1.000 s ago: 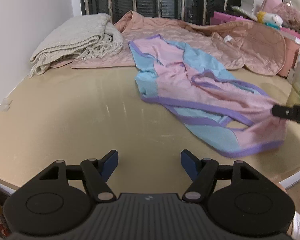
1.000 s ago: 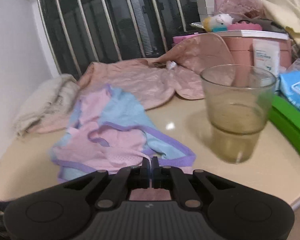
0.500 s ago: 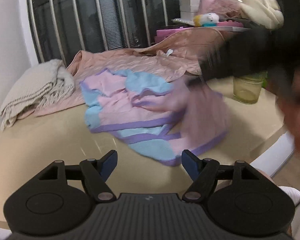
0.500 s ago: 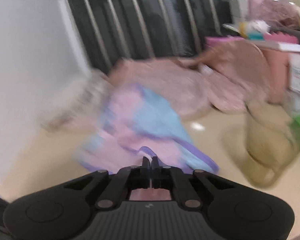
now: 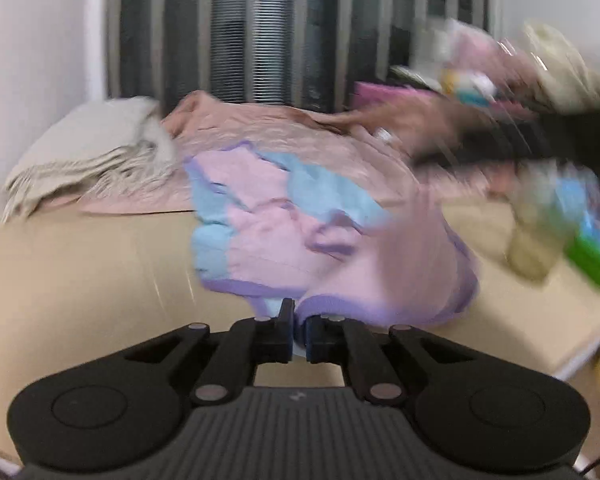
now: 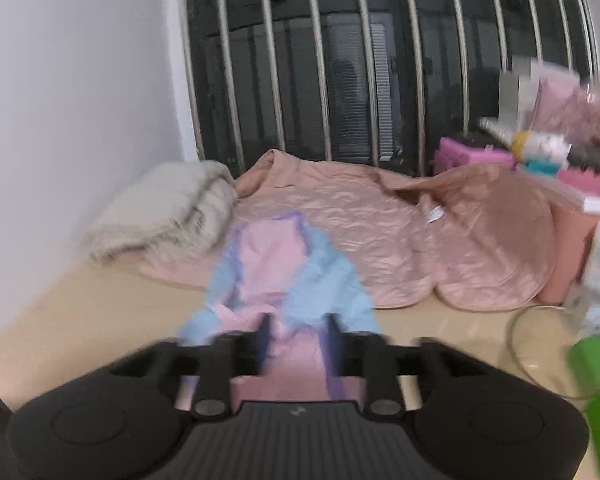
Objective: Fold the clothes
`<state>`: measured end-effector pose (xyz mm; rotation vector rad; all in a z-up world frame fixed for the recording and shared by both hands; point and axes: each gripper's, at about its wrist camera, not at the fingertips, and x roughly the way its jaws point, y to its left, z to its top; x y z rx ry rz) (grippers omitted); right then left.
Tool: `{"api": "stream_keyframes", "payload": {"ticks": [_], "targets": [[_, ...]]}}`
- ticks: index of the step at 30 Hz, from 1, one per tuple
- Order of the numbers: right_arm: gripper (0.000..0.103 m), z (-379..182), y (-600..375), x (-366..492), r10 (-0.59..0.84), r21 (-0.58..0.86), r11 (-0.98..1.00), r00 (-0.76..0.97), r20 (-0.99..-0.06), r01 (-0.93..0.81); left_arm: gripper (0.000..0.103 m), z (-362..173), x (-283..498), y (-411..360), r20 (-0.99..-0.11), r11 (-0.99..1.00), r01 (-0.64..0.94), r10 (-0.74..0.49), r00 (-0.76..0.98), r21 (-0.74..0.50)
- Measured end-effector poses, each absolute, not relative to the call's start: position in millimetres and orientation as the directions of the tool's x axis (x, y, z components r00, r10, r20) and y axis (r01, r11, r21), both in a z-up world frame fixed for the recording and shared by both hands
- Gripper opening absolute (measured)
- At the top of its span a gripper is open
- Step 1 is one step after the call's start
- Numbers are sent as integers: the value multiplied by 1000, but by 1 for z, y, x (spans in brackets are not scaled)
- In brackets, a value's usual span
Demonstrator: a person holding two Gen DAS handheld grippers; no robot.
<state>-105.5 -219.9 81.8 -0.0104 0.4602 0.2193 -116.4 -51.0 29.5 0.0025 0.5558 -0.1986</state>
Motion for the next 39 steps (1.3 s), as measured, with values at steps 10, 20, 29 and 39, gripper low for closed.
{"api": "stream_keyframes", "payload": {"ticks": [10, 20, 29, 39], "targets": [[37, 13, -156, -183, 262, -274, 885, 890, -373, -376, 4, 63, -117, -33, -508, 975, 170, -220, 833, -144], [5, 34, -152, -176, 35, -320, 939, 959, -282, -128, 0, 90, -161, -19, -435, 994, 88, -106, 894, -62], [4, 102, -200, -215, 90, -225, 965, 978, -188, -132, 4, 86, -185, -54, -427, 978, 198, -152, 891, 64], [40, 33, -220, -212, 266, -231, 889, 856, -444, -396, 34, 16, -185, -71, -495, 888, 329, -139, 858, 321]]}}
